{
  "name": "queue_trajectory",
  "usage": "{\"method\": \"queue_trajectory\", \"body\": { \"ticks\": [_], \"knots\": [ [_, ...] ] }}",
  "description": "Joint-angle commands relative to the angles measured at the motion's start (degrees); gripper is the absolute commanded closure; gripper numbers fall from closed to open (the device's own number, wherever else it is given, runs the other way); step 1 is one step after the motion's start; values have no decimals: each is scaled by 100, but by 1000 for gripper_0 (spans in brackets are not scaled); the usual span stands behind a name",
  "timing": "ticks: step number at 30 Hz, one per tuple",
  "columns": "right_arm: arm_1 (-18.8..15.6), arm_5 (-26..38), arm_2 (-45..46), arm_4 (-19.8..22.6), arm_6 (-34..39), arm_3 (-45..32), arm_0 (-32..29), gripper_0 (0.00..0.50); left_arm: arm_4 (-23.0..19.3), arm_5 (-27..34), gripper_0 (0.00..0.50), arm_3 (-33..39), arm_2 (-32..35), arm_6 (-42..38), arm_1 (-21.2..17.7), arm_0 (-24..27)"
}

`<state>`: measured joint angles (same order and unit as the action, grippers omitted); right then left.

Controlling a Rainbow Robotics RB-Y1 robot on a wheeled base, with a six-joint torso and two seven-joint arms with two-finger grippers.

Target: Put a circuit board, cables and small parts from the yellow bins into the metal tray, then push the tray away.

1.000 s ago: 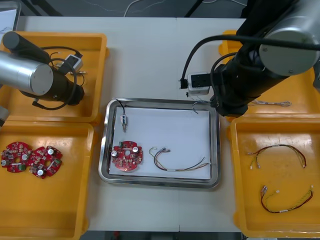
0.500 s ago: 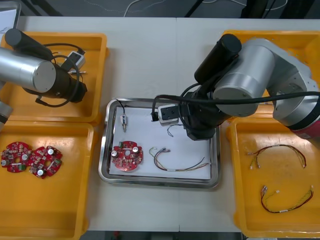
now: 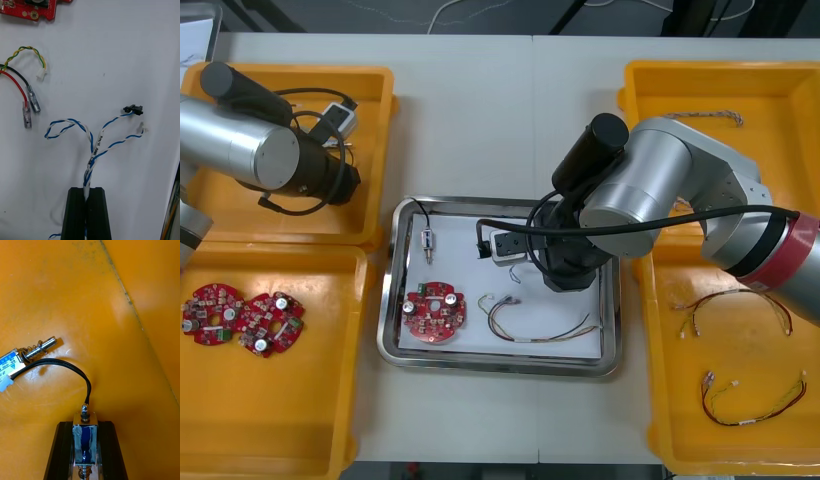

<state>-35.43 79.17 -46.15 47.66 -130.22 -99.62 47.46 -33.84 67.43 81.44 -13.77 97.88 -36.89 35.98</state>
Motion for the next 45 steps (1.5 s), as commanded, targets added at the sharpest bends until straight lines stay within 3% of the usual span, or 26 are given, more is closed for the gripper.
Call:
{"method": "queue_trajectory", "body": {
  "ticks": [1, 4, 6, 8, 11, 17, 25, 34, 45],
  "knots": [
    [124, -59, -87, -56, -74, -49, -9, 382, 0, 341, 500, 118, 164, 583, 24, 208],
    [107, -50, -78, -82, -91, -49, 0, 177, -9, 860, 500, 338, 410, 583, -20, 208],
    [98, -50, -78, -91, -91, -49, -9, 82, -9, 1167, 500, 469, 533, 574, -37, 217],
    [89, -42, -52, -82, -91, -49, -9, 31, -17, 1554, 500, 645, 709, 548, -64, 208],
    [81, 11, 27, -47, -65, -49, -9, 2, -44, 1923, 500, 812, 885, 530, -90, 208],
    [81, 442, 449, 94, -65, -145, -9, 0, -114, 2477, 500, 1023, 1078, 434, -178, 217],
    [89, 1145, 1442, 709, 14, -277, -9, 0, -264, 3233, 500, 1331, 1351, 223, -257, 252],
    [37, 2085, 2462, 823, 216, -593, -9, 0, -325, 4068, 500, 1348, 1746, 135, -257, 542],
    [-262, 2753, 3227, 797, 1746, -1314, -343, 0, -431, 4257, 500, 1999, 1685, -885, -55, 788]
  ]
}}
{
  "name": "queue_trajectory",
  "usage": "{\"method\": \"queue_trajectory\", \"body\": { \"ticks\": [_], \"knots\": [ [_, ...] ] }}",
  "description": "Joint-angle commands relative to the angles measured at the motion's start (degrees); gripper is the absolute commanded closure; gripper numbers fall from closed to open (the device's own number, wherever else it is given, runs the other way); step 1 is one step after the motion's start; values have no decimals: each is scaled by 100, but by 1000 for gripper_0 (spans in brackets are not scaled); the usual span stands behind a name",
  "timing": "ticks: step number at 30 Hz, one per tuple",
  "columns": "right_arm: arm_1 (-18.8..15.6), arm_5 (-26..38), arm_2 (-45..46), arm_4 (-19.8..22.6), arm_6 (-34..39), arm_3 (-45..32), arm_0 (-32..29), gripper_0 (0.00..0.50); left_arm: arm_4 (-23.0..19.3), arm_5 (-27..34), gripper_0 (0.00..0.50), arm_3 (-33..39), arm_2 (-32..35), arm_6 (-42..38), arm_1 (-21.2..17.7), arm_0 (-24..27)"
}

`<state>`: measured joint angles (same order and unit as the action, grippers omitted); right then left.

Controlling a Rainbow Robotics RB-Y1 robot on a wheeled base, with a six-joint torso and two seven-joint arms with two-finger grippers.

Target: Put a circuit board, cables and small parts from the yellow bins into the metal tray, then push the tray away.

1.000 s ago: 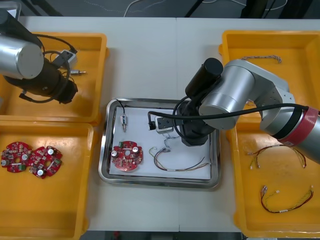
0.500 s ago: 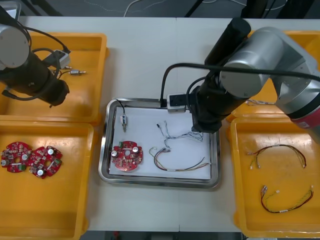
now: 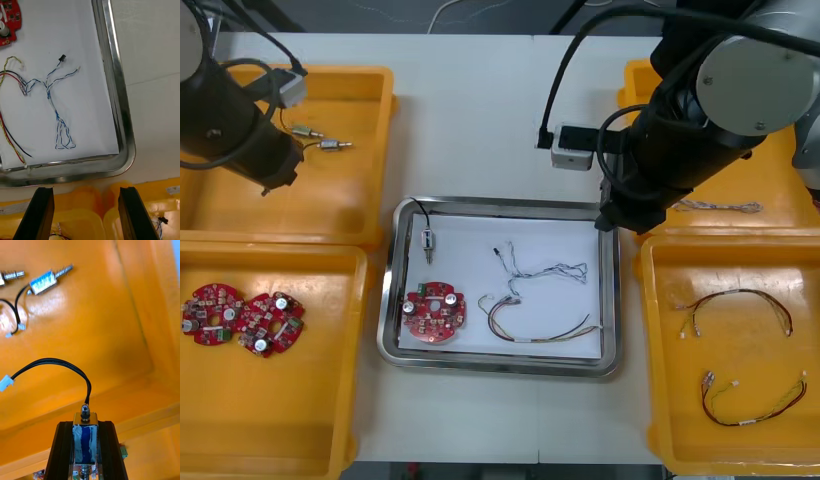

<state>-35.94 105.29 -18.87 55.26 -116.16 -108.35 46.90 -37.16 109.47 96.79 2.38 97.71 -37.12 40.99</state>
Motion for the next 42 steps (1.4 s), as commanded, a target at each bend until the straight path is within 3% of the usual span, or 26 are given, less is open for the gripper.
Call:
{"method": "queue_trajectory", "body": {
  "ticks": [1, 12, 27, 35, 42],
  "knots": [
    [-238, 176, 621, 28, 533, -538, -392, 0, -116, 53, 500, 561, 35, -1052, 29, 286],
    [-642, 471, 1201, -156, 1886, -1100, -1007, 0, -256, 53, 500, 1299, -273, -2309, 363, 286],
    [-932, 471, 2080, -358, 3486, -1302, -1842, 0, -230, 53, 500, 2450, -1741, -4690, 486, 242],
    [-1152, 471, 2344, -771, 3776, -1505, -2378, 0, -63, 53, 500, 2784, -2707, -6018, 521, 242],
    [-1178, 471, 2669, -780, 3899, -1531, -2660, 0, 508, 53, 500, 2670, -3244, -6255, 785, 155]
  ]
}}
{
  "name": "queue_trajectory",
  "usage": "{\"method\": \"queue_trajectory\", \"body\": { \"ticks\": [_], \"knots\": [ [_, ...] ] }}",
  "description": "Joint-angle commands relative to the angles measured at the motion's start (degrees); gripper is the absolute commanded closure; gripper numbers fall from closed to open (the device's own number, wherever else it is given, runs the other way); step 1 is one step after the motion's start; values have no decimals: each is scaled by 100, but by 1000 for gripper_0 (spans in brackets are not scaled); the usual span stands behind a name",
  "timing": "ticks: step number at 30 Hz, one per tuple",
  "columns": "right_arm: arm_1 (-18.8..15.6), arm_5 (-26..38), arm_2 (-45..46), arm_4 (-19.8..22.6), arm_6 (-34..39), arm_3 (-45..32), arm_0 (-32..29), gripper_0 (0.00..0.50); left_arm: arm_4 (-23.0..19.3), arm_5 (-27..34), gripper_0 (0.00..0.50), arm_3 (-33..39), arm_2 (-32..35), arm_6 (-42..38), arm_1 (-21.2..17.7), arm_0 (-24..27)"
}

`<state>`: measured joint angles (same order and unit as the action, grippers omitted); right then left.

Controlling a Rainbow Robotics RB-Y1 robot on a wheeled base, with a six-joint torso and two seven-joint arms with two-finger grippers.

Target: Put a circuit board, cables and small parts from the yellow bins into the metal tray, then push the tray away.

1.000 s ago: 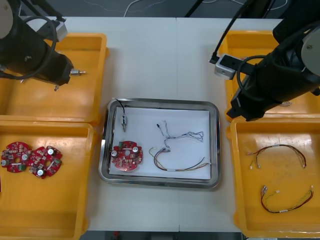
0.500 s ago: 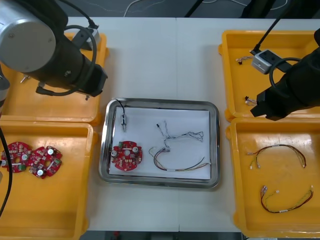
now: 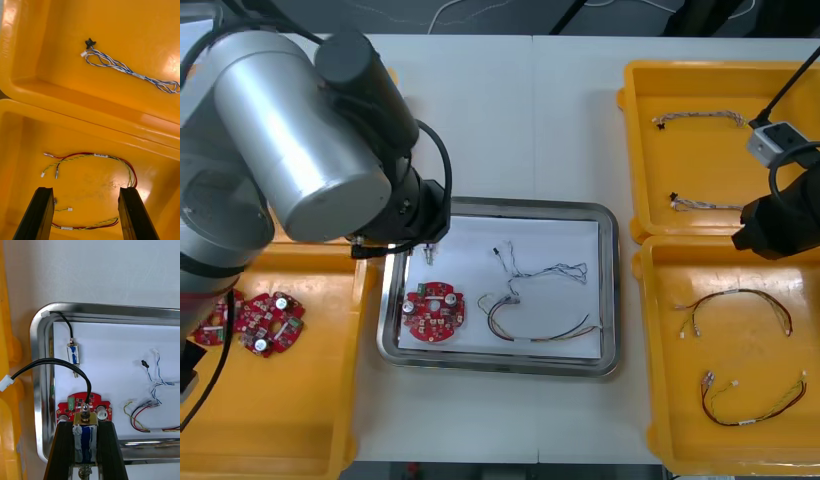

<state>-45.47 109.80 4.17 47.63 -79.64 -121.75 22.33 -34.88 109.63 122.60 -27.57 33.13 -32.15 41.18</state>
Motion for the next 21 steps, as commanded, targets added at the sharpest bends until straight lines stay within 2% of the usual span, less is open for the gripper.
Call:
{"method": "queue_trajectory", "body": {
  "ticks": [1, 5, 9, 13, 21],
  "knots": [
    [-243, 20, 418, 1, 370, -182, -255, 0, 316, 37, 500, 18, -293, 194, 315, 136],
    [-243, 20, 515, 36, 722, -226, -378, 0, 658, 37, 500, -237, -522, 150, 412, 75],
    [-261, 20, 541, 45, 1144, -226, -449, 0, 966, -284, 500, -571, -715, 167, 473, 39],
    [-296, 20, 541, 10, 1425, -226, -545, 0, 992, -557, 500, -914, -785, 238, 508, 39],
    [-287, 20, 541, -104, 1443, -226, -668, 0, 1054, -961, 500, -1230, -970, 352, 526, 48]
  ]
}}
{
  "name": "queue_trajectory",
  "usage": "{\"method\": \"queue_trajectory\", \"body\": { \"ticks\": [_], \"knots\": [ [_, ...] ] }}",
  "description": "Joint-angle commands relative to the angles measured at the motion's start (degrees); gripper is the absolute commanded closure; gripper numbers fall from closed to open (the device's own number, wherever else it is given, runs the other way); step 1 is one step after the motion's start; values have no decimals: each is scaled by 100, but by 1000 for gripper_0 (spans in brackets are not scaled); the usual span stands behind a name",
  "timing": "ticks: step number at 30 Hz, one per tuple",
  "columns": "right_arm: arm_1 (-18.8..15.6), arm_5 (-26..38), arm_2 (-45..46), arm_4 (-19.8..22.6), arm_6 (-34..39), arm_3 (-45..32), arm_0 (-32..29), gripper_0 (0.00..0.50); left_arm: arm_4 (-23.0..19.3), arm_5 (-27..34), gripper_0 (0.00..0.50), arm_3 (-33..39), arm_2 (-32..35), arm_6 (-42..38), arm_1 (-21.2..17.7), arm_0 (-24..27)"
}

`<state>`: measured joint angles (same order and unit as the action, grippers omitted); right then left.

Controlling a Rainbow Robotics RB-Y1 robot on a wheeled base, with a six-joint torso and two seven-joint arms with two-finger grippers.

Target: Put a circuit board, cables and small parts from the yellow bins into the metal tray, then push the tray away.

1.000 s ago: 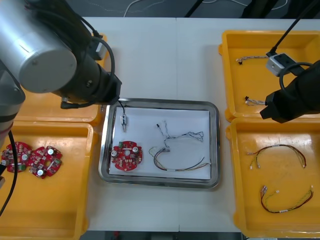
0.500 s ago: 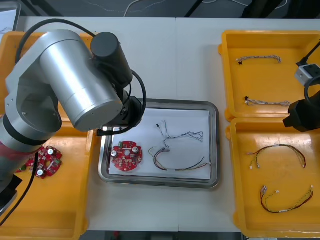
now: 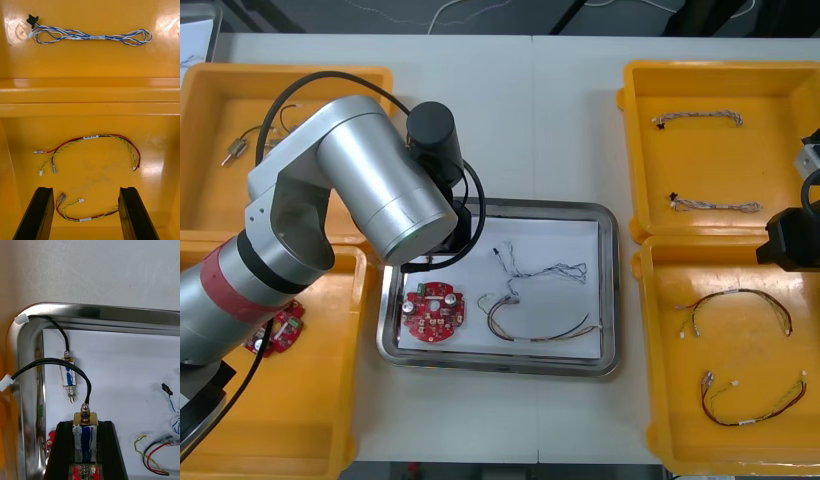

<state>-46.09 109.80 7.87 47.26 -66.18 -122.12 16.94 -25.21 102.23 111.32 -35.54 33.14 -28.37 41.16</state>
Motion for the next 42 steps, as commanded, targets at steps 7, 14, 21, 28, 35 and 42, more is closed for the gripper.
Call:
{"method": "queue_trajectory", "body": {
  "ticks": [7, 14, 21, 28, 35, 42],
  "knots": [
    [-225, 20, 171, -50, 140, -189, -261, 0, 253, -696, 500, -304, -419, 413, 148, 42],
    [-225, 20, 171, -42, 70, -198, -279, 0, 429, -1074, 500, -436, -568, 492, 148, -90],
    [-225, 20, 171, -42, 70, -198, -279, 0, 649, -1434, 500, -629, -726, 562, 157, -213],
    [-225, 20, 171, -42, 70, -198, -279, 0, 781, -1671, 500, -805, -779, 571, 236, -284],
    [-225, 20, 171, -42, 70, -198, -279, 0, 869, -1724, 500, -858, -788, 545, 306, -354],
    [-225, 20, 171, -42, 70, -198, -279, 0, 886, -1724, 356, -849, -788, 545, 324, -371]
  ]
}}
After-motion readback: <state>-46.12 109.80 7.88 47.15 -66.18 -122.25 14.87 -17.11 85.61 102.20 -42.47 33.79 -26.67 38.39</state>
